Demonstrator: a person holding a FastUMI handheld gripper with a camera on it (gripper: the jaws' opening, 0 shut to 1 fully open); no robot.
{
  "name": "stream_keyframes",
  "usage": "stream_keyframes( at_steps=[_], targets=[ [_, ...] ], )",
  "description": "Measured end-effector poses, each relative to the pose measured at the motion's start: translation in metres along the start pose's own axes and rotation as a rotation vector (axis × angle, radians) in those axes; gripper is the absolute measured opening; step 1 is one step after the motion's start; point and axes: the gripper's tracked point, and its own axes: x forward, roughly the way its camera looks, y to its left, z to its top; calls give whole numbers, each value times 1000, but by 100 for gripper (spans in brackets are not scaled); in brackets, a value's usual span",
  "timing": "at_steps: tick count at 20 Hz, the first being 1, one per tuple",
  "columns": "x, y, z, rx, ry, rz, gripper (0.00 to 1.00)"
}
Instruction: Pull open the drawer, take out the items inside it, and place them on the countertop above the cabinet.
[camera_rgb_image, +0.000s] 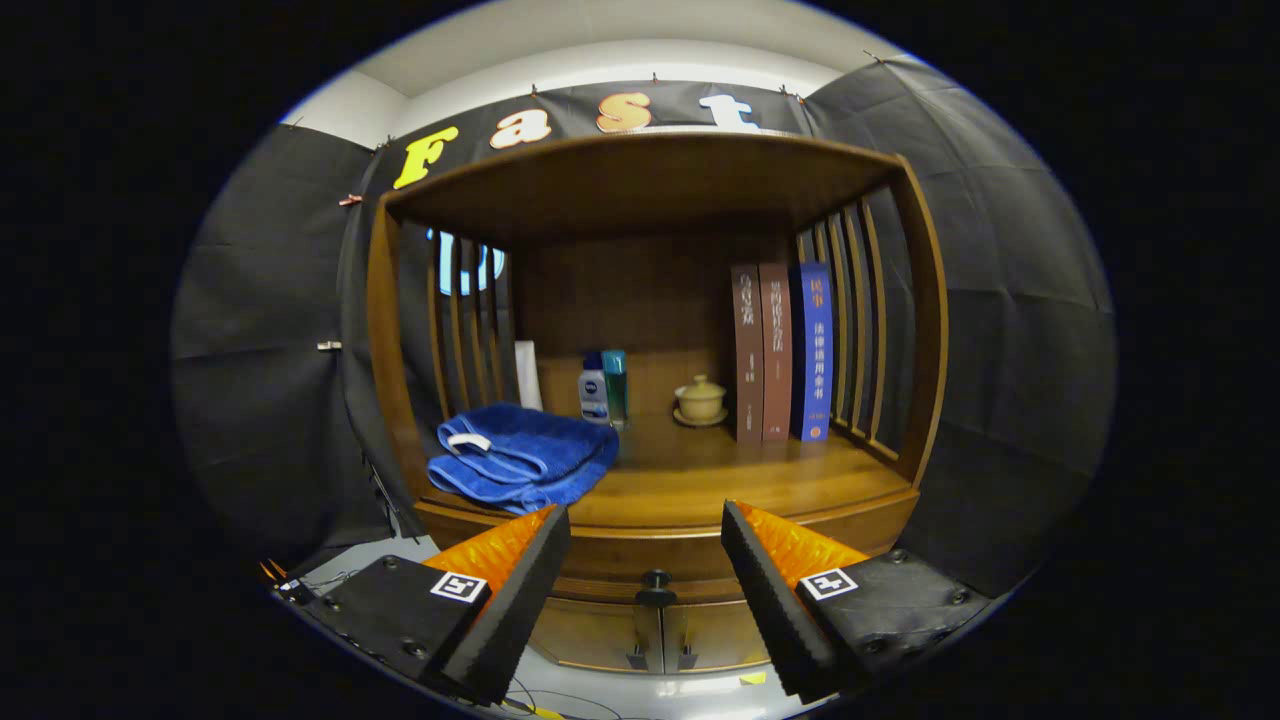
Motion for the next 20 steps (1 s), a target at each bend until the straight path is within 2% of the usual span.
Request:
stream_keyframes(
  at_steps=[7, 14, 16, 19, 20],
  targets=[
    [38, -1, -72, -9, 118, 0, 98],
    [67, -6, -117, 9, 206, -26, 97],
    [72, -9, -127, 5, 226, -42, 81],
    [76, -8, -136, 11, 241, -42, 52],
    [73, -9, -134, 3, 250, -42, 47]
  ],
)
